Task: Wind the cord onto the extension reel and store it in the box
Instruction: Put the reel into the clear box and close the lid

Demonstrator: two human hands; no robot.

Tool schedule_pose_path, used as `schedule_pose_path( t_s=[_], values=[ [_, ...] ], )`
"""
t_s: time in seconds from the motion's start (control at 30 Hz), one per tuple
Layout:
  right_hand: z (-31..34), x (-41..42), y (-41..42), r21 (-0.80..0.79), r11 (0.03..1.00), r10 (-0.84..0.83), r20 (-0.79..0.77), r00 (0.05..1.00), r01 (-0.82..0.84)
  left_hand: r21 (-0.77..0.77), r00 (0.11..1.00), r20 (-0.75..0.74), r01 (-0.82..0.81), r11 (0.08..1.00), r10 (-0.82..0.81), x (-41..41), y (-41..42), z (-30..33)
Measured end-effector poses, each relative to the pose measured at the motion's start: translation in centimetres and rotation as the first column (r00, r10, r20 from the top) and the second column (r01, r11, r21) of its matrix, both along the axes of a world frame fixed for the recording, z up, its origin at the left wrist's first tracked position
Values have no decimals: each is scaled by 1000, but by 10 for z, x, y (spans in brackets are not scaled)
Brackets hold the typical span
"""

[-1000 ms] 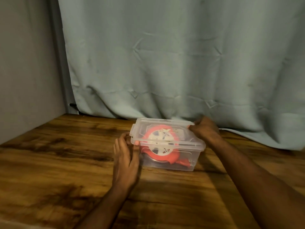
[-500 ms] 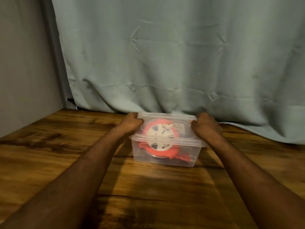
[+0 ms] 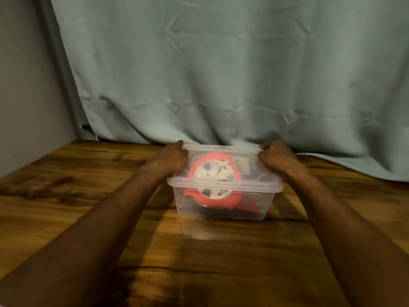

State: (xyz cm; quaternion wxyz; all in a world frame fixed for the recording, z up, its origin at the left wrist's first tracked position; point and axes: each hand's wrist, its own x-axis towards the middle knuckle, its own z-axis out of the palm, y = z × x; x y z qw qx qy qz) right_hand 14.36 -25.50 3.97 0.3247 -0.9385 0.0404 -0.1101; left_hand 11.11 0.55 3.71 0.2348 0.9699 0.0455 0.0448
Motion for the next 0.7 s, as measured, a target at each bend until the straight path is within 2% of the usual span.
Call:
schedule_pose_path(
  t_s=[0.07, 0.1, 0.2, 0.33, 0.4, 0.43, 0.47, 0.5, 0.53, 0.57, 0.6, 0.67, 0.7],
  values=[
    [4, 1, -1, 106, 994, 28, -30, 999, -24, 161, 994, 73, 72, 984, -85, -3, -5, 4],
    [2, 1, -1, 161, 987, 36, -44, 998, -29, 187, 985, 105, 118, 975, -139, -1, -5, 2],
    [-4, -2, 0, 193, 981, 40, -40, 998, -31, 175, 971, 71, 213, 961, -228, 4, -2, 1],
    [5, 4, 4, 199, 980, 41, -96, 994, -21, 239, 973, 1, 223, 945, -230, 6, -10, 7],
    [8, 3, 3, 263, 965, 46, -134, 990, -9, 71, 971, 82, 218, 973, -224, 3, -12, 3],
    [5, 2, 2, 308, 951, 46, -121, 992, -6, -80, 965, 204, 183, 980, -164, 3, -8, -2],
    [5, -5, -1, 372, 928, 42, -113, 993, 3, -303, 935, 353, 144, 942, -30, 0, -2, -5],
    [1, -12, -7, 446, 894, 40, -143, 989, 29, -521, 873, 459, 112, 846, 167, -6, 4, -7],
    [1, -19, -11, 511, 858, 66, -212, 975, 53, -673, 817, 477, 102, 732, 325, -15, 12, -4],
    [0, -27, -16, 543, 836, 116, -305, 945, 73, -760, 826, 405, 66, 647, 392, -21, 18, -6],
    [0, -34, -20, 549, 832, 168, -388, 906, 81, -791, 866, 314, 12, 612, 389, -30, 20, -7],
    [4, -37, -26, 544, 837, 223, -451, 864, 68, -794, 953, 102, -95, 600, 286, -37, 26, -17],
    [5, -38, -28, 545, 835, 221, -463, 858, 79, -824, 978, -25, -139, 549, 209, -41, 23, -21]
  ],
)
